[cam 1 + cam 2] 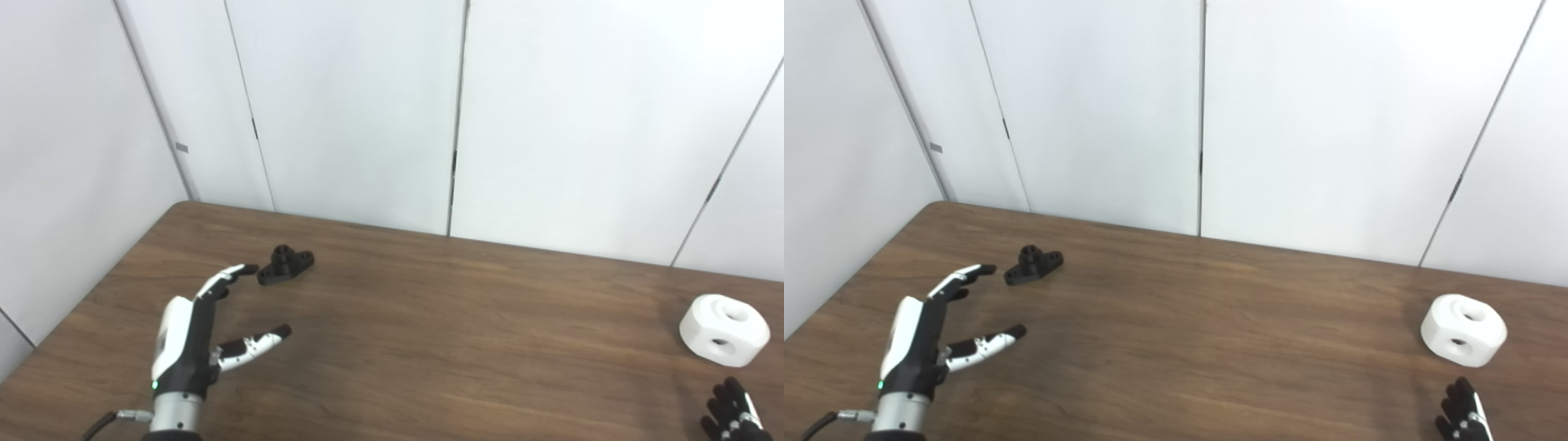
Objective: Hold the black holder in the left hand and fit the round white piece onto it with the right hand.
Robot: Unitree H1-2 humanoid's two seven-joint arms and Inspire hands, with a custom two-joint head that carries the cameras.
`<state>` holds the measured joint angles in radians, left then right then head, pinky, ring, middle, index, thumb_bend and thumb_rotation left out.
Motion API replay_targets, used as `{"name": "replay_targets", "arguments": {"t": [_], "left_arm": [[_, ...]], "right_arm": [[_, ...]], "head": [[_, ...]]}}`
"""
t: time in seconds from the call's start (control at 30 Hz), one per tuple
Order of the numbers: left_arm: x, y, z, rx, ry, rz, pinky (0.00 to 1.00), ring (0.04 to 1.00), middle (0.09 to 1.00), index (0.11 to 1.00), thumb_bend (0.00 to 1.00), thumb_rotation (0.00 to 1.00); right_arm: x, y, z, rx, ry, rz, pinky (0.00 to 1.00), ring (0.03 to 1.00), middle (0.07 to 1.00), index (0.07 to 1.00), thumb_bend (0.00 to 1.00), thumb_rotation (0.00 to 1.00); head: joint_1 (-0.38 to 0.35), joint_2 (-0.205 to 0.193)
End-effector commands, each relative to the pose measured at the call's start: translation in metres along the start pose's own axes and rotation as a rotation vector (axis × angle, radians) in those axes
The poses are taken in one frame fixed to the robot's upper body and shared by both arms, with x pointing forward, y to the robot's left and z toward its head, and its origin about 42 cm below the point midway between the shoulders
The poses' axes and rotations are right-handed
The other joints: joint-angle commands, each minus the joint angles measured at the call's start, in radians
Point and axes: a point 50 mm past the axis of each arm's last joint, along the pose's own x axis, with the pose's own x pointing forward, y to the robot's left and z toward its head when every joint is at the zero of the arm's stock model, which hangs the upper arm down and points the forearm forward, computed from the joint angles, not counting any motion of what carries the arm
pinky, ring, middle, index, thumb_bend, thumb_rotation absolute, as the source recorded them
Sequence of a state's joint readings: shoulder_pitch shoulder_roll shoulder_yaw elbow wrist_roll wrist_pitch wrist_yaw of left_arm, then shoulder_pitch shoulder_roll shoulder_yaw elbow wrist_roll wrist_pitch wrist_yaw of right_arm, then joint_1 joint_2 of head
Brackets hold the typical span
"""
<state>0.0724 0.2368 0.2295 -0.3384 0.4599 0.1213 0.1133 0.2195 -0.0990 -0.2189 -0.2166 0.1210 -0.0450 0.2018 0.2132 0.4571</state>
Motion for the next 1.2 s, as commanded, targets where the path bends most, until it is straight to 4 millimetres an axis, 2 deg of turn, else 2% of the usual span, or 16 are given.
{"name": "replay_targets", "arguments": {"t": [0.0,0.23,0.57,0.7,0.8,0.97,1.17], "left_arm": [[0.023,0.016,0.005,0.039,-0.054,0.054,0.79,0.855,0.849,0.765,0.84,0.12],[0.051,0.022,-0.008,0.113,-0.043,0.065,0.74,0.840,0.841,0.757,0.84,0.16],[0.092,0.020,-0.013,0.126,-0.008,0.009,0.81,0.893,0.859,0.742,0.85,0.21],[0.106,0.014,-0.014,0.170,-0.003,0.007,0.84,0.920,0.870,0.737,0.85,0.22],[0.116,0.008,-0.018,0.178,-0.002,0.009,0.84,0.920,0.861,0.727,0.86,0.20],[0.127,-0.002,-0.024,0.176,0.035,-0.010,0.81,0.900,0.863,0.717,0.86,0.20],[0.137,-0.014,-0.021,0.140,0.096,-0.028,0.80,0.892,0.858,0.706,0.85,0.22]], "right_arm": [[-0.052,-0.004,-0.017,-0.017,0.101,-0.005,1.00,1.000,1.000,1.000,0.51,1.00],[-0.052,-0.003,-0.018,-0.010,0.104,0.001,1.00,1.000,1.000,1.000,0.48,1.00],[-0.052,0.005,-0.018,-0.010,0.124,-0.009,1.00,1.000,1.000,1.000,0.51,1.00],[-0.052,0.006,-0.019,-0.005,0.128,-0.011,1.00,1.000,1.000,1.000,0.48,1.00],[-0.053,0.006,-0.020,0.004,0.136,-0.014,1.00,1.000,1.000,1.000,0.50,1.00],[-0.053,0.007,-0.019,-0.008,0.137,-0.017,1.00,1.000,1.000,1.000,0.45,1.00],[-0.053,0.007,-0.019,-0.010,0.137,-0.023,1.00,1.000,1.000,1.000,0.48,1.00]], "head": [[0.002,0.000],[-0.001,0.002],[-0.024,-0.002],[-0.033,-0.001],[-0.034,-0.001],[-0.042,-0.004],[-0.048,0.000]]}}
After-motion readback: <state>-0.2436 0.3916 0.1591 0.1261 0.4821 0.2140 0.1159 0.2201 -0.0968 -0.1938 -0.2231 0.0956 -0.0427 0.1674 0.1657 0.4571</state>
